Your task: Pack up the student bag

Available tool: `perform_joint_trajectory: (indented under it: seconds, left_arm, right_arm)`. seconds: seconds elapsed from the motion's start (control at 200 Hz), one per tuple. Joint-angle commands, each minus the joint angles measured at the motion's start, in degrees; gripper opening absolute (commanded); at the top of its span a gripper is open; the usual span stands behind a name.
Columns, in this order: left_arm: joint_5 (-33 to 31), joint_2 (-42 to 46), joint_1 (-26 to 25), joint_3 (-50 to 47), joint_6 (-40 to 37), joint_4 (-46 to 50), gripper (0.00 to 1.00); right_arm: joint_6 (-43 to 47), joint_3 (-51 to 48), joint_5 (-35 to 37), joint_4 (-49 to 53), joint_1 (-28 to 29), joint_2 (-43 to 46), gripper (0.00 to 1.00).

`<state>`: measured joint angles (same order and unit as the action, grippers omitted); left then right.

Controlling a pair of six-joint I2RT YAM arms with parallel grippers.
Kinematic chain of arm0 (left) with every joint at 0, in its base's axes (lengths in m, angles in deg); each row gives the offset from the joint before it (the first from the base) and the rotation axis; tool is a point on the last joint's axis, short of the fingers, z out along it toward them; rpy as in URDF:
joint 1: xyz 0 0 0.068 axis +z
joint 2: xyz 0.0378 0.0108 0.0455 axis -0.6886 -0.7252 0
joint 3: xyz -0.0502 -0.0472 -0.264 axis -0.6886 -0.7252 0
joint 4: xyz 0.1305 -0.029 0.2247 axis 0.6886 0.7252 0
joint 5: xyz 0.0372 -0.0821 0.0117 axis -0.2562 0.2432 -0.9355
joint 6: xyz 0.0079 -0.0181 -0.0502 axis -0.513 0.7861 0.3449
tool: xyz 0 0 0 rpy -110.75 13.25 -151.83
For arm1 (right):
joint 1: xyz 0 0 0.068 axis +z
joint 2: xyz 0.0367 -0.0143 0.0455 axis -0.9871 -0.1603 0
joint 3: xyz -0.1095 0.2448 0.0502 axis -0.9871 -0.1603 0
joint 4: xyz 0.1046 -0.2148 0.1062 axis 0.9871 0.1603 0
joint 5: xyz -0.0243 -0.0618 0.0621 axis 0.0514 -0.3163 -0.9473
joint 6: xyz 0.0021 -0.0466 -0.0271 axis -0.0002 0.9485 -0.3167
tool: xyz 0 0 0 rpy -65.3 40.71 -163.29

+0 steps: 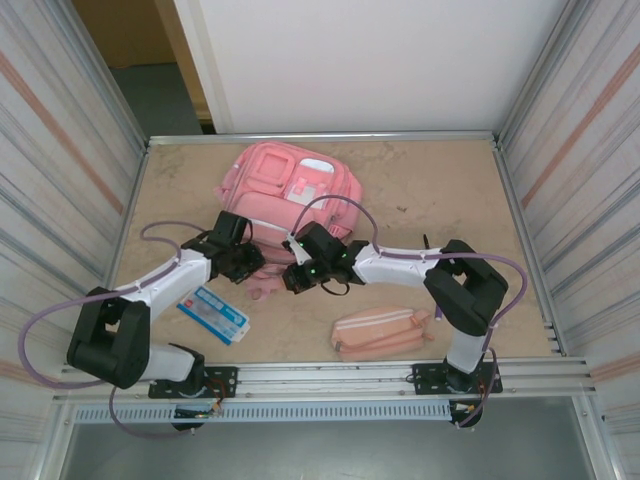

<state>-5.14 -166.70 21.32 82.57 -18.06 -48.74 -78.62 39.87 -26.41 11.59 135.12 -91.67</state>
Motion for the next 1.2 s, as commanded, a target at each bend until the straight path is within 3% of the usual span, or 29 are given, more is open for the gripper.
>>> perform_joint_trajectory:
  seconds: [0.0,0.376,0.596,0.747,0.997,1.193]
  left_arm:
    - [-2.70,3.66,-0.08,3.12,-4.89,-0.79,0.00]
    - [1.89,7.82,0.15,7.21,-13.83,1.24,0.00]
    - [2.74,6.46,0.86,7.05,-14.93,1.33,0.00]
    - [4.55,6.81,1.51,5.73,-15.33,-0.42,0.00]
    - [11.67,7.87,5.43,5.94,-15.42,0.04,0.00]
    - [17.43,8.04,6.64,6.09,-16.09,0.74,0.00]
  right_arm:
    - [0.47,-2.51,2.05,3.23,-0.86,2.12,0.00]
    - [3.81,-8.87,9.45,7.04,-8.71,8.06,0.00]
    - [6.24,-9.59,9.48,10.40,-13.20,11.56,0.00]
    - [8.73,-10.65,13.44,11.75,-16.48,12.87,0.00]
    - [10.58,-10.00,14.02,8.25,-27.18,9.05,0.00]
    - [12.52,-6.84,13.49,6.26,-32.00,4.85,0.00]
